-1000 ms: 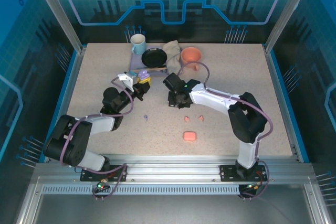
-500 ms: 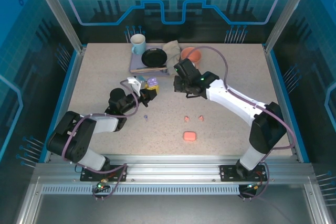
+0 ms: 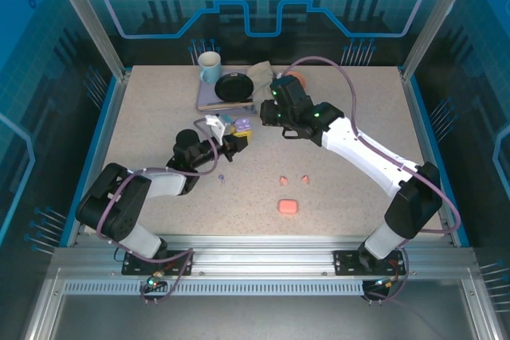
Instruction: Insert the wireless bluetooth earbuds into the charging case
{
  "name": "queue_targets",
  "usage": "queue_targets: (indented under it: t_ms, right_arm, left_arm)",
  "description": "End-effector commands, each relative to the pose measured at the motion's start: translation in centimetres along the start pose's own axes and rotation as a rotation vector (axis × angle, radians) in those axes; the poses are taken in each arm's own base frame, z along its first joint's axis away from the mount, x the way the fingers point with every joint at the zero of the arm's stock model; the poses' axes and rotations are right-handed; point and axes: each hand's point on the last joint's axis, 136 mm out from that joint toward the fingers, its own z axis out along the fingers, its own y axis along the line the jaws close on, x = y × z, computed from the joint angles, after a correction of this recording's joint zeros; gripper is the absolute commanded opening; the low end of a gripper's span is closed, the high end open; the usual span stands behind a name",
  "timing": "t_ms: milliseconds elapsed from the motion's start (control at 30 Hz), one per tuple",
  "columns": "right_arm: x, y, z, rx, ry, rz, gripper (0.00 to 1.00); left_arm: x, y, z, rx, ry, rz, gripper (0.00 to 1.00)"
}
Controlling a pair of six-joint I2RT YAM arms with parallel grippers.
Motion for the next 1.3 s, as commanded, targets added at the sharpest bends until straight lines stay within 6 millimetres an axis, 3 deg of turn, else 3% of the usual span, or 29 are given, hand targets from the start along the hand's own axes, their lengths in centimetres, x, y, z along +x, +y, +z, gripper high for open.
queue_targets:
  t_ms: [0, 533, 867, 1267]
  right_arm:
    - [-2.0, 2.4, -2.4, -0.104, -0.077, -0.013, 0.17]
    - [-1.9, 5.1, -4.2, -0.175, -0.134, -0.053, 0.17]
    - [-2.2, 4.6, -4.7, -0.151, -0.161, -0.060, 0.17]
    - [-1.5, 3.7, -3.7, -0.116, -0.154, -0.050, 0.16]
  left_arm:
    - [-1.1, -0.6, 1.0, 0.045, -0.020, 0.069, 0.00]
    - [-4.3, -0.7, 2.5, 0.035, -0.070, 0.205, 0.00]
    - [-5.9, -0.7, 2.7, 0.019, -0.093, 0.250, 0.00]
    - [-6.8, -0.9, 2.8, 0.023, -0.108, 0.245, 0.00]
